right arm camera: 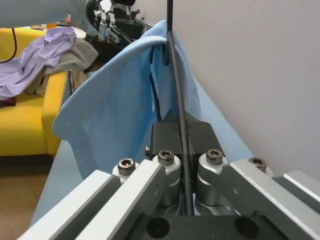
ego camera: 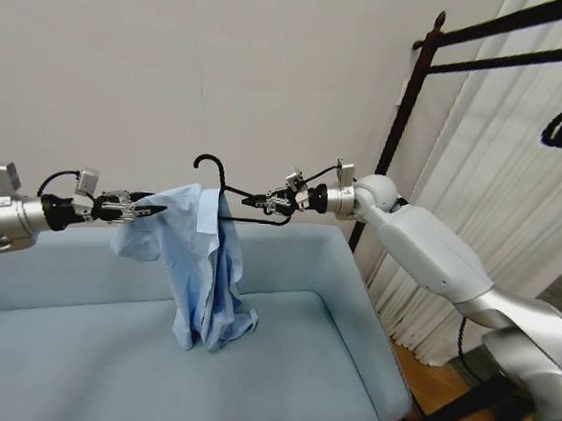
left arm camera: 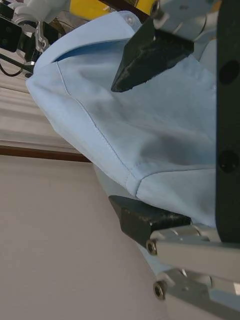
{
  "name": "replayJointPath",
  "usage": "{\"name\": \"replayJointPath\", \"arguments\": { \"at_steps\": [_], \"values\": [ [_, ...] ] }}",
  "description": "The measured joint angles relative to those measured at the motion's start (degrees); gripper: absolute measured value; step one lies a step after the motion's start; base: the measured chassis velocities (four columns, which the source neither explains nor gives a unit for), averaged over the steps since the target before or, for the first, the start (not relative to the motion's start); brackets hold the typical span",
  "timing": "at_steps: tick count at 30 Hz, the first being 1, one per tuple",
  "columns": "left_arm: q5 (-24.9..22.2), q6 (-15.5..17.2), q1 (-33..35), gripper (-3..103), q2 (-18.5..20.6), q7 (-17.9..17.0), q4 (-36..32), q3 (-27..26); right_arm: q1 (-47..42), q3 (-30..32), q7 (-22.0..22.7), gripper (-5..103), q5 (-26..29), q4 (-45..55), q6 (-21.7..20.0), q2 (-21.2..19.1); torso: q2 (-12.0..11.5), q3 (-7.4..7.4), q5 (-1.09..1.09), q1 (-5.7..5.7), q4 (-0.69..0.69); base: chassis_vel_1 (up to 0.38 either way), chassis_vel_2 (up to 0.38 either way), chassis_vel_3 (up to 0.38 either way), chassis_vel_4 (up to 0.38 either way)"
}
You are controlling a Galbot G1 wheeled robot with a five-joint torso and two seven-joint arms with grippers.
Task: Pick up the clothes from the sofa and hang them on the clothes hanger.
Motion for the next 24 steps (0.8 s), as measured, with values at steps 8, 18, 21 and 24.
{"name": "replayJointPath", "arguments": {
  "at_steps": [8,18,21,24],
  "values": [
    [0.2,0.0,0.1,43,-0.9,-0.1,0.0,0.1,0.0,-0.1,-0.1,2,0.0,-0.1,0.0,0.2,0.0,0.0,0.0,0.0,0.0,0.0,0.0,0.0,0.0],
    [0.2,-0.2,0.0,5,-1.6,0.0,0.0,0.2,0.3,-0.3,0.0,2,0.0,-0.4,-0.1,1.1,0.0,0.01,0.0,0.0,0.0,0.0,0.0,0.0,0.0],
    [0.2,-0.2,0.0,2,-1.9,-0.1,0.0,0.3,0.4,-0.5,0.1,2,0.0,-0.6,-0.1,1.2,0.0,0.01,-0.01,0.0,0.01,0.0,0.0,0.0,0.0],
    [0.2,-0.2,-0.1,2,-2.1,-0.2,0.1,0.3,0.5,-0.6,0.2,2,0.0,-0.8,-0.1,1.4,0.0,0.0,0.0,0.0,0.0,0.0,0.0,0.0,0.0]
  ]
}}
